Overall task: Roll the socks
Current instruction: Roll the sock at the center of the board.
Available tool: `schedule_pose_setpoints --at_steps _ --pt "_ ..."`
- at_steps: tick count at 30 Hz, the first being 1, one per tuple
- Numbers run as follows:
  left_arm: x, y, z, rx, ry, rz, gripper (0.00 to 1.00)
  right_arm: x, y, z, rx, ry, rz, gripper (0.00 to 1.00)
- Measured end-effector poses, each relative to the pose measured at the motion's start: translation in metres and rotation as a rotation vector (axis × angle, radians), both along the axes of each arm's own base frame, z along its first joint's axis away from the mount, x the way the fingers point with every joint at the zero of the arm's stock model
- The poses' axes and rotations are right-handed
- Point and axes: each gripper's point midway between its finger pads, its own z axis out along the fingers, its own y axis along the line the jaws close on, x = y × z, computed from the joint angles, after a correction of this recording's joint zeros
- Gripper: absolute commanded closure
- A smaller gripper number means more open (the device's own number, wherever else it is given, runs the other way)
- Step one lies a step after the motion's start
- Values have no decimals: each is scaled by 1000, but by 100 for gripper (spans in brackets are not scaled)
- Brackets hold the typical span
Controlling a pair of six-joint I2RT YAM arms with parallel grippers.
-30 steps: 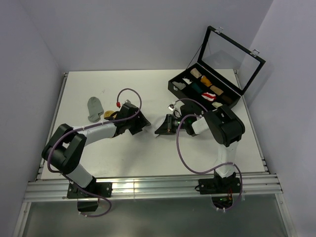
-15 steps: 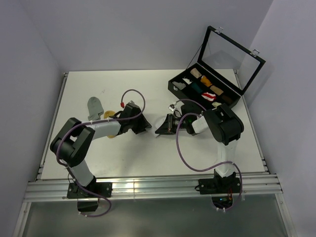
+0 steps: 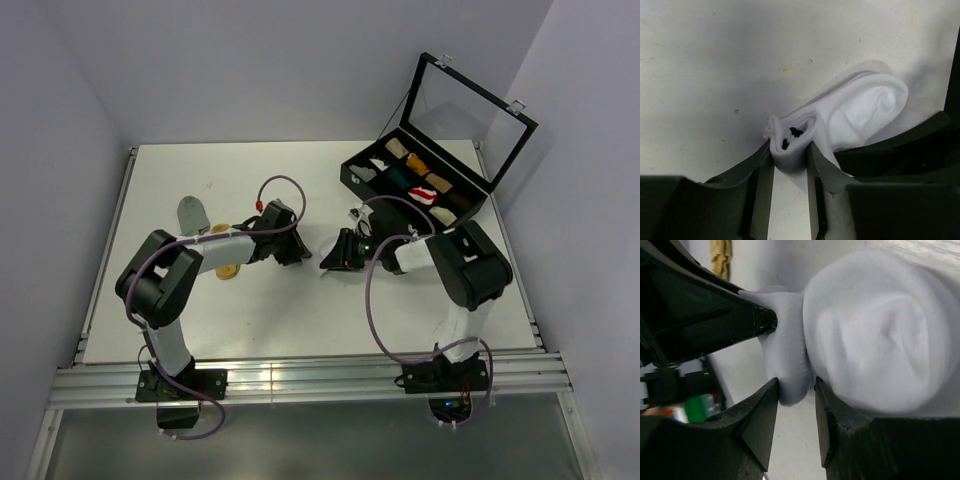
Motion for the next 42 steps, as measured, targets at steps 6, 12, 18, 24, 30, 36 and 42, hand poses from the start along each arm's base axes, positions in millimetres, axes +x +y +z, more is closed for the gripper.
schedule_pose_setpoints --at_steps 6,12,18,24,30,36,42 --pt "-1 -4 1 37 -3 -17 75 2 -17 17 -254 -218 -90 44" --pt "-1 -4 1 54 -5 -21 75 -1 -7 60 -454 -544 -137 39" --pt "-1 -4 1 64 -2 -27 75 -20 7 51 -671 -744 -76 37" --pt "-1 -4 1 71 -6 -38 75 -37 18 19 -900 -866 50 37" --pt "-1 -4 1 76 -5 -44 75 -39 26 13 -1046 -972 92 38" --pt "-1 -5 1 80 -3 -46 76 -32 28 12 -1126 -1016 94 38" --pt "-1 -5 2 82 -4 -50 76 -25 29 5 -1189 -1026 85 40"
